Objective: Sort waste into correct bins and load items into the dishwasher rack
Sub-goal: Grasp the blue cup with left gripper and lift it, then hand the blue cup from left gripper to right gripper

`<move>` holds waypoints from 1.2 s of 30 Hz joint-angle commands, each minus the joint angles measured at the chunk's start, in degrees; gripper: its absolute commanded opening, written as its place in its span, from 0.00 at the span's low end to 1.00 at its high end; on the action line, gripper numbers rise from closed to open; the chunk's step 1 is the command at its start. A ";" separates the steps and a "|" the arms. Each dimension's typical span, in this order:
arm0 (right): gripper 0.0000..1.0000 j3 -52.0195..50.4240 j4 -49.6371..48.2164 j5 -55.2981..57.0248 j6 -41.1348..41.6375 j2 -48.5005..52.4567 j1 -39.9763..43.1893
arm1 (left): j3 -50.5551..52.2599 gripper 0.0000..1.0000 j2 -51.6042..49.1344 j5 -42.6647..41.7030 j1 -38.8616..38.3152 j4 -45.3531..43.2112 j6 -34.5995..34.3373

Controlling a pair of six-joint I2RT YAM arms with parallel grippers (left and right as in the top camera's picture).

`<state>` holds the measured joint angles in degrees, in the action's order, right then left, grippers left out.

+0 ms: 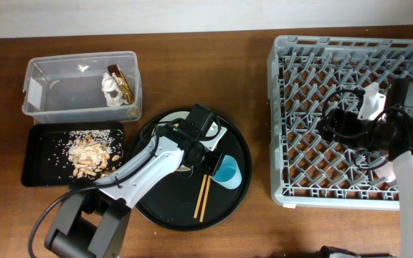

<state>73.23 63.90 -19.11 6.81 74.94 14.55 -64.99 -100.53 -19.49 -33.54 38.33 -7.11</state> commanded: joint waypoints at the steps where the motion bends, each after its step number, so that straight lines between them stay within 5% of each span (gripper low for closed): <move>1: 0.90 0.66 0.42 1.64 -0.63 -0.20 -0.44 | -0.87 0.00 0.83 -0.72 1.27 1.49 -0.37; 5: 0.93 -0.02 0.90 1.03 -1.68 -0.20 -0.46 | -3.78 0.00 6.51 -9.86 5.92 0.39 -0.39; 11: 0.86 -1.51 0.66 -28.74 -17.09 2.97 -4.37 | -4.39 0.00 9.57 -37.05 16.22 -14.43 -14.32; 13: 0.90 -1.73 0.39 -38.71 -21.57 5.07 -7.74 | -4.39 0.00 9.57 -41.00 16.20 -16.50 -14.99; 24: 0.93 -1.73 -13.57 -55.54 -21.55 9.97 -20.06 | -4.39 0.01 9.57 -49.37 16.20 -19.87 -17.73; 28: 0.72 -1.73 -13.99 -57.24 -21.57 9.97 -20.26 | -4.39 0.00 9.57 -50.23 16.20 -20.35 -17.77; 36: 0.63 -1.73 -14.93 -58.49 -21.57 9.97 -20.26 | -4.39 0.01 9.57 -50.25 16.20 -23.93 -20.74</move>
<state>71.77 49.01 -76.42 -15.64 84.60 -4.71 -68.77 -91.44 -71.42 -16.56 15.11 -27.70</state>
